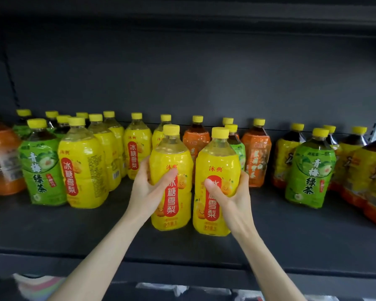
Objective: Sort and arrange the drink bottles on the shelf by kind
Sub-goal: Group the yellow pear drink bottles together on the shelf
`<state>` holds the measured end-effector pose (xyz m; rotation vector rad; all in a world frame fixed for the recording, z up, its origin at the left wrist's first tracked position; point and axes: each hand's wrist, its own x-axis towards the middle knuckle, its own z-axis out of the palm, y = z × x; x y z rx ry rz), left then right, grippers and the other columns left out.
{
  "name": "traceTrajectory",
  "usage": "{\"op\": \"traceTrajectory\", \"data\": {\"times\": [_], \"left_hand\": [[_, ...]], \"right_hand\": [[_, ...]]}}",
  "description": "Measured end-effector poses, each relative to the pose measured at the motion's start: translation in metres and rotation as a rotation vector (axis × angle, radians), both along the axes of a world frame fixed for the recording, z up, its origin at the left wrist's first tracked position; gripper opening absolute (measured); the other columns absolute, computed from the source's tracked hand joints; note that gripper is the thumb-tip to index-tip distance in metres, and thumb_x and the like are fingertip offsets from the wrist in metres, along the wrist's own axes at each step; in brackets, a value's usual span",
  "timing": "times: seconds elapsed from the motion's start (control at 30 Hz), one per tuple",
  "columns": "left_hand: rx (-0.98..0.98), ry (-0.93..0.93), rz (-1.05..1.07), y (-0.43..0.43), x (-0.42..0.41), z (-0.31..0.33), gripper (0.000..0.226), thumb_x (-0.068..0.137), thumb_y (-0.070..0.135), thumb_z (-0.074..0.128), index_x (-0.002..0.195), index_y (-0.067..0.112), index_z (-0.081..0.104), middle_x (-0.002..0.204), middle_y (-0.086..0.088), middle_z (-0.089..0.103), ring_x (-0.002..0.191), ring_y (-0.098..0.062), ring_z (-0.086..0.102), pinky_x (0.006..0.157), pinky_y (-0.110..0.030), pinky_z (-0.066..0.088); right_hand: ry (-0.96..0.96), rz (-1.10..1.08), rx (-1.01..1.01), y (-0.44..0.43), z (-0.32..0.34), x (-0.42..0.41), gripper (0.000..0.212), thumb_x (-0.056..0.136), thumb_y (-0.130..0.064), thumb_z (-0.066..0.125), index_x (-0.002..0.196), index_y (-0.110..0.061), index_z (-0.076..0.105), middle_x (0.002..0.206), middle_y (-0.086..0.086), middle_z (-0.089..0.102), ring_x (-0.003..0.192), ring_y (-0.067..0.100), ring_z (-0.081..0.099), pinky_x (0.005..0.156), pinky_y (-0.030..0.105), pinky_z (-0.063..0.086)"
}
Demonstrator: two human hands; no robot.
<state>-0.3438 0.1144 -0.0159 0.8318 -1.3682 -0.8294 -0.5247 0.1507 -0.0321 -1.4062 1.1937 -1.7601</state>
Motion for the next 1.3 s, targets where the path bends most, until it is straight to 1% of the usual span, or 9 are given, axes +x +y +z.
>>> {"op": "traceTrajectory", "data": {"times": [0.07, 0.13, 0.3, 0.47, 0.57, 0.67, 1.0, 1.2, 1.3], "left_hand": [[0.006, -0.087, -0.002, -0.014, 0.016, -0.002, 0.077, 0.065, 0.065, 0.068, 0.131, 0.037, 0.039, 0.13, 0.001, 0.051, 0.112, -0.016, 0.057, 0.076, -0.026, 0.054], [0.016, -0.105, -0.038, -0.026, 0.028, -0.001, 0.081, 0.065, 0.068, 0.067, 0.134, 0.038, 0.036, 0.134, 0.0, 0.048, 0.115, -0.017, 0.055, 0.078, -0.026, 0.053], [0.009, -0.055, -0.061, -0.054, 0.042, -0.003, 0.072, 0.079, 0.043, 0.059, 0.142, 0.031, 0.026, 0.129, 0.005, 0.049, 0.104, -0.005, 0.055, 0.073, -0.017, 0.048], [0.051, -0.04, -0.069, -0.089, 0.042, -0.007, 0.069, 0.088, 0.04, 0.055, 0.146, 0.028, 0.019, 0.14, -0.002, 0.042, 0.125, -0.02, 0.046, 0.098, -0.041, 0.046], [0.053, -0.06, -0.086, -0.105, 0.038, -0.008, 0.069, 0.089, 0.044, 0.05, 0.147, 0.029, 0.016, 0.142, -0.002, 0.04, 0.128, -0.022, 0.043, 0.102, -0.046, 0.043], [0.055, -0.055, -0.125, -0.117, 0.036, -0.01, 0.068, 0.089, 0.046, 0.048, 0.147, 0.029, 0.016, 0.141, -0.002, 0.041, 0.127, -0.021, 0.044, 0.102, -0.044, 0.043], [0.014, -0.025, -0.143, -0.127, 0.031, -0.015, 0.062, 0.093, 0.041, 0.041, 0.148, 0.027, 0.017, 0.141, -0.001, 0.041, 0.127, -0.016, 0.044, 0.092, -0.027, 0.042], [-0.001, -0.005, -0.121, -0.126, 0.026, -0.017, 0.07, 0.086, 0.048, 0.043, 0.147, 0.024, 0.019, 0.139, -0.002, 0.044, 0.125, -0.017, 0.047, 0.098, -0.032, 0.045], [-0.014, -0.002, -0.069, -0.125, 0.02, -0.016, 0.064, 0.092, 0.04, 0.044, 0.147, 0.022, 0.018, 0.139, -0.003, 0.044, 0.125, -0.017, 0.046, 0.093, -0.026, 0.044]], "right_hand": [[-0.019, -0.014, -0.01, -0.006, -0.001, 0.016, 0.086, 0.06, -0.054, 0.081, 0.13, -0.03, 0.036, 0.112, -0.01, 0.063, 0.096, 0.007, 0.067, 0.07, 0.023, 0.057], [-0.016, -0.058, -0.031, -0.013, 0.002, 0.031, 0.079, 0.063, -0.048, 0.081, 0.127, -0.03, 0.037, 0.109, -0.011, 0.062, 0.092, 0.006, 0.067, 0.069, 0.021, 0.056], [0.028, -0.176, -0.013, -0.036, 0.002, 0.055, 0.093, 0.055, -0.057, 0.075, 0.132, -0.023, 0.035, 0.114, -0.003, 0.061, 0.101, 0.015, 0.064, 0.081, 0.034, 0.056], [0.03, -0.227, -0.006, -0.049, 0.005, 0.065, 0.083, 0.064, -0.054, 0.064, 0.134, -0.019, 0.035, 0.104, -0.013, 0.059, 0.095, 0.007, 0.064, 0.067, 0.02, 0.055], [0.04, -0.234, 0.008, -0.059, 0.005, 0.065, 0.082, 0.066, -0.055, 0.062, 0.135, -0.019, 0.037, 0.108, -0.009, 0.062, 0.094, 0.007, 0.065, 0.07, 0.023, 0.056], [0.039, -0.22, 0.013, -0.066, 0.004, 0.062, 0.081, 0.067, -0.054, 0.062, 0.135, -0.019, 0.038, 0.112, -0.004, 0.063, 0.096, 0.011, 0.066, 0.076, 0.028, 0.056], [-0.002, -0.177, -0.009, -0.071, 0.001, 0.061, 0.051, 0.071, -0.047, 0.06, 0.117, -0.032, 0.044, 0.107, -0.006, 0.065, 0.091, 0.01, 0.069, 0.068, 0.023, 0.057], [0.004, -0.161, -0.012, -0.072, 0.0, 0.059, 0.05, 0.07, -0.048, 0.06, 0.115, -0.035, 0.044, 0.108, -0.007, 0.065, 0.092, 0.01, 0.068, 0.068, 0.023, 0.057], [0.015, -0.165, -0.013, -0.072, 0.001, 0.059, 0.051, 0.07, -0.049, 0.06, 0.115, -0.035, 0.043, 0.107, -0.008, 0.064, 0.093, 0.011, 0.068, 0.068, 0.023, 0.057]]}}
